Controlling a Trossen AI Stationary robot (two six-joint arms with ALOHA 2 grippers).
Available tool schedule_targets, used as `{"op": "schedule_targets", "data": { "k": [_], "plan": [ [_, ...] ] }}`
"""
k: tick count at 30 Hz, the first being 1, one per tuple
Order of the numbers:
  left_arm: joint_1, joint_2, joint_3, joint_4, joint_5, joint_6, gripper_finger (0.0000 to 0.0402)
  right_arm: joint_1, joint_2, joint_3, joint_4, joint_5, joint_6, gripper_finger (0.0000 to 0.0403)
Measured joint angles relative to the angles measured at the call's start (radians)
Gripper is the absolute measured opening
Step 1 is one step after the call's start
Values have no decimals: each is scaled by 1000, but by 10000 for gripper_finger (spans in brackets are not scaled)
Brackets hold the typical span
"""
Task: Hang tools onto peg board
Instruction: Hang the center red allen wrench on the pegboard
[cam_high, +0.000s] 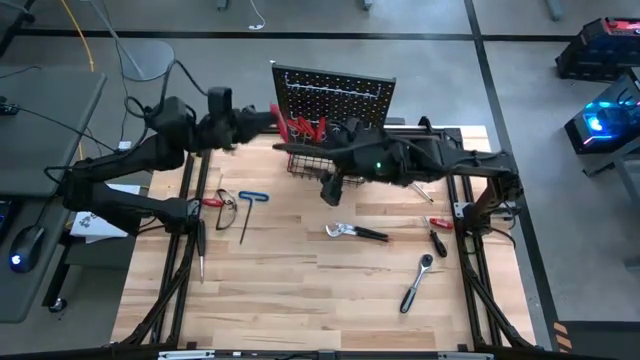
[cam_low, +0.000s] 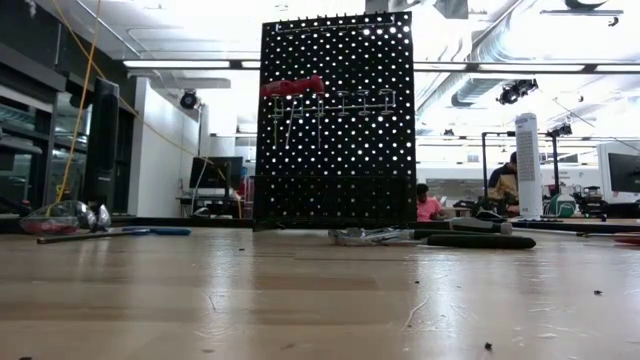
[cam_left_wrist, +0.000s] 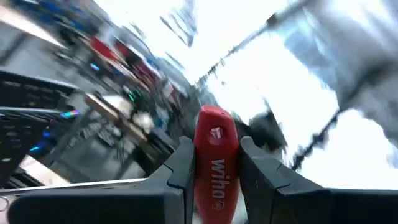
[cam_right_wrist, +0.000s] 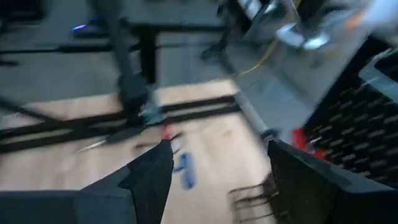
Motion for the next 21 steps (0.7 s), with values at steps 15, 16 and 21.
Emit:
{"op": "schedule_targets", "data": {
  "k": [15, 16, 21],
  "plan": [
    [-152, 130, -1, 129, -308, -281, 76, 131, 72, 0, 492, 554, -438, 252],
    [-162, 139, -1, 145, -314, -281, 76, 131, 72, 0, 495, 554, -441, 252],
    [-179, 178, -2, 237, -329, -281, 76, 124, 72, 0, 485, 533, -455, 252]
  ]
}}
